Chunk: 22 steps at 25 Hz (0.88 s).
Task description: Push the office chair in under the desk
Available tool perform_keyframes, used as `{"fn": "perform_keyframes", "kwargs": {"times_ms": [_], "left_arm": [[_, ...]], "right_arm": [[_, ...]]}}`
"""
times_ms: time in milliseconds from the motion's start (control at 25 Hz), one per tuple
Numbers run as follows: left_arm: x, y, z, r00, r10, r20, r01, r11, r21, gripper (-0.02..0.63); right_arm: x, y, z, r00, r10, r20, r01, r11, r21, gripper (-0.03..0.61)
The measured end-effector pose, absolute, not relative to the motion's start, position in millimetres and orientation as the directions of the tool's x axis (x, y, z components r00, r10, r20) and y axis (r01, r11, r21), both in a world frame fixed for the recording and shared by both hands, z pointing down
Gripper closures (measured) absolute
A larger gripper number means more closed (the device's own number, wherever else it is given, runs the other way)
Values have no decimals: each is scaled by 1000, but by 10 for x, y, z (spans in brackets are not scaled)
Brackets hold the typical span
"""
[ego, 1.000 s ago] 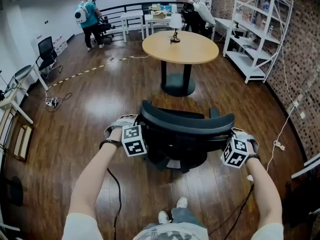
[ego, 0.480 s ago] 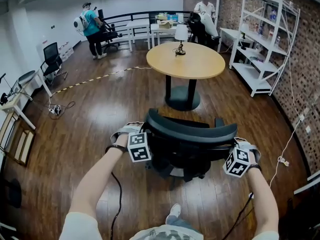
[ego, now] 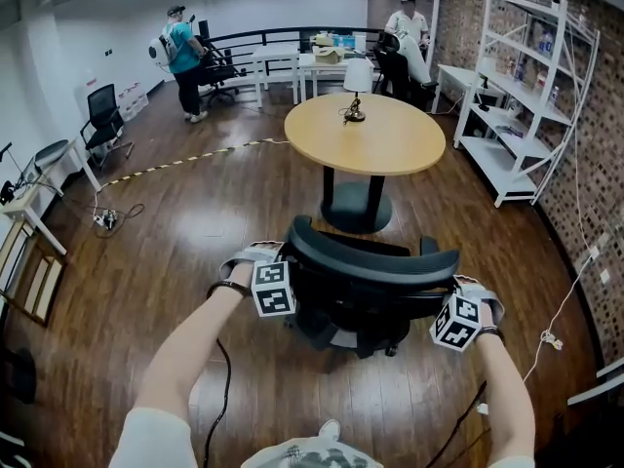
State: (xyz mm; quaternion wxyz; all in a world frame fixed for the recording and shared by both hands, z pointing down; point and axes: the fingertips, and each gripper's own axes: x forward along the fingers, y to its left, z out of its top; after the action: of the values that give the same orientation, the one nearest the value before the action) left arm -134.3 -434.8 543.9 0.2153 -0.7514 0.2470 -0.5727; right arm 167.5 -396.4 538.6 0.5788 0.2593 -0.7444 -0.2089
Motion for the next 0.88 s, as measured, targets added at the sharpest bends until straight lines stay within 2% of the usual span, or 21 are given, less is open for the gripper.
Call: {"fn": "perform_keyframes", "kwargs": {"times_ms": [880], "left_arm": [[-1109, -6090, 5366, 212, -648, 732, -157, -761, -629, 371]], "right_arm": [[1946, -5823, 5370, -186, -640, 746, -118, 768, 629, 443]]}}
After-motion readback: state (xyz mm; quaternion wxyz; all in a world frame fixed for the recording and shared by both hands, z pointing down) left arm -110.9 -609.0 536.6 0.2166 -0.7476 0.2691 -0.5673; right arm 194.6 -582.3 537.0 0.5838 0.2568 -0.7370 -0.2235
